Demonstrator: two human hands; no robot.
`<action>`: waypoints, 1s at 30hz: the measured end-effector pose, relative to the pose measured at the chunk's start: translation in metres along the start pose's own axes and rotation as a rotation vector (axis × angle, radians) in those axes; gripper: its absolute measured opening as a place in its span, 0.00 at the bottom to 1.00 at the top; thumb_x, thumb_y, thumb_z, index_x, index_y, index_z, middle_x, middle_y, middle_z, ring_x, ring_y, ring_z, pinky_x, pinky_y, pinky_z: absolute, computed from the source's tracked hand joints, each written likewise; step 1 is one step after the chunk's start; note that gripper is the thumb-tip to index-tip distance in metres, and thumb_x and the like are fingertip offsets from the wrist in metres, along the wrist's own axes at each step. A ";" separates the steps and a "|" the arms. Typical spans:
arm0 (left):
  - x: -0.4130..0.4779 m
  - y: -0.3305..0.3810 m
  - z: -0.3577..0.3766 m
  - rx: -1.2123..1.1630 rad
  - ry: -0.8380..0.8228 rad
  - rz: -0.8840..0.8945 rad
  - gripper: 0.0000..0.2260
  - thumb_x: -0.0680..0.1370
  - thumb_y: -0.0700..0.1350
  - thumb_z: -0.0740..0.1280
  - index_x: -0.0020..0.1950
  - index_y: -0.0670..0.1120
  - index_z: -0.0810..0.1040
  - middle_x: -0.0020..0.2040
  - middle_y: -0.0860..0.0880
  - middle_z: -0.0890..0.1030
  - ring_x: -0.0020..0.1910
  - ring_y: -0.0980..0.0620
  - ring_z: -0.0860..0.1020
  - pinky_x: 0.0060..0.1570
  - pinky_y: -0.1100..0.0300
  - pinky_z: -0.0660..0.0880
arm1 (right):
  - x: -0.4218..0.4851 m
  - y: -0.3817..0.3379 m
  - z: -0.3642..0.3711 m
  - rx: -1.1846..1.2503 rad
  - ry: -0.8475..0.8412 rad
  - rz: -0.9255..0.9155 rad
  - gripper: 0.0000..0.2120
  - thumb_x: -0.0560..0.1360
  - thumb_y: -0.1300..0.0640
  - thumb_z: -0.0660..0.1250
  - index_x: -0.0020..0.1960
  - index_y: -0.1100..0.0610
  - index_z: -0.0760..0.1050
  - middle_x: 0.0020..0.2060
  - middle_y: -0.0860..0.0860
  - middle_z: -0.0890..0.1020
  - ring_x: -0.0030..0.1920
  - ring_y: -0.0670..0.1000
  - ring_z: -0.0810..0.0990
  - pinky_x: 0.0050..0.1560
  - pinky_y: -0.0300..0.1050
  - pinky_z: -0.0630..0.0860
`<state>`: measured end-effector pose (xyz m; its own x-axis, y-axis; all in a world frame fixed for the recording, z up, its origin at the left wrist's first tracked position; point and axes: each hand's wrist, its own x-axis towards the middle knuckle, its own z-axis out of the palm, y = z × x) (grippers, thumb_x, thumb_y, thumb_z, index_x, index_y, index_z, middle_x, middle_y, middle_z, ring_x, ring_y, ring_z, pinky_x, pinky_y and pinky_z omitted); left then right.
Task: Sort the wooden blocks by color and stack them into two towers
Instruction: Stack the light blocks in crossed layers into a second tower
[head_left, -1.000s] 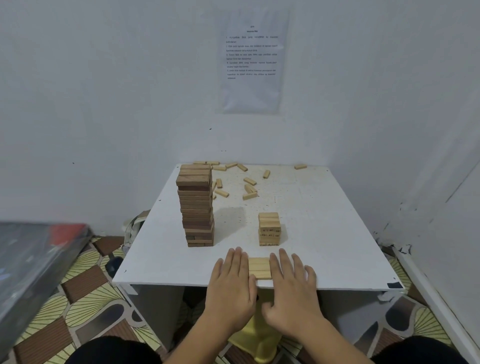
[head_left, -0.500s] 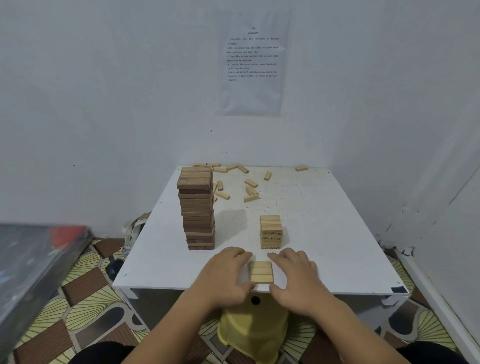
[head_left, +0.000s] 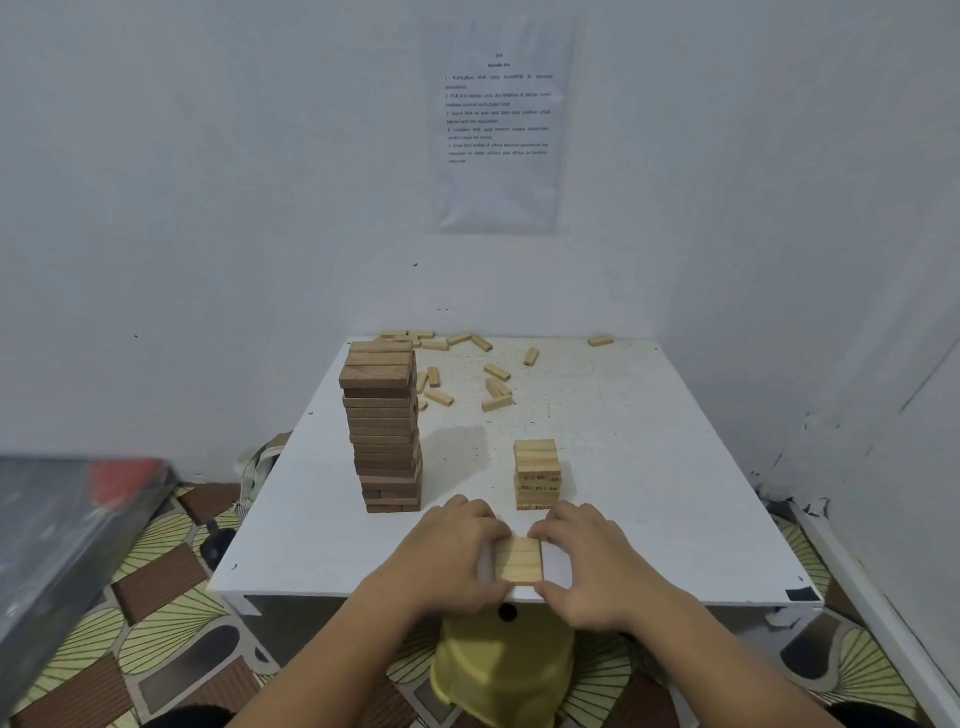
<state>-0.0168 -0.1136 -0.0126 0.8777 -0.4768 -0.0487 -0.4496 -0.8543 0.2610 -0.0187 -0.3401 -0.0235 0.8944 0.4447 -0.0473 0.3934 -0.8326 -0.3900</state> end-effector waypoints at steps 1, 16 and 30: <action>0.000 0.000 0.000 -0.019 0.003 -0.001 0.31 0.73 0.66 0.69 0.73 0.54 0.74 0.64 0.55 0.75 0.62 0.53 0.69 0.63 0.54 0.71 | -0.001 0.000 0.001 0.007 0.012 -0.011 0.28 0.71 0.37 0.66 0.69 0.42 0.71 0.59 0.38 0.69 0.59 0.45 0.67 0.64 0.46 0.69; -0.006 0.006 -0.017 -0.178 0.165 0.071 0.30 0.69 0.70 0.68 0.67 0.58 0.78 0.58 0.64 0.75 0.59 0.62 0.70 0.58 0.61 0.72 | -0.010 -0.005 -0.032 0.141 0.087 -0.057 0.27 0.65 0.33 0.69 0.62 0.40 0.73 0.50 0.33 0.70 0.57 0.38 0.70 0.54 0.37 0.73; 0.013 0.002 0.003 -0.184 0.007 -0.010 0.28 0.72 0.58 0.70 0.72 0.56 0.75 0.65 0.58 0.75 0.62 0.56 0.69 0.65 0.54 0.71 | -0.006 -0.020 -0.007 0.073 0.073 0.166 0.28 0.64 0.28 0.65 0.57 0.44 0.74 0.47 0.41 0.73 0.51 0.45 0.72 0.50 0.44 0.75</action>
<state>-0.0072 -0.1221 -0.0154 0.8832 -0.4668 -0.0455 -0.4038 -0.8062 0.4325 -0.0307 -0.3281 -0.0088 0.9599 0.2756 -0.0507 0.2247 -0.8651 -0.4485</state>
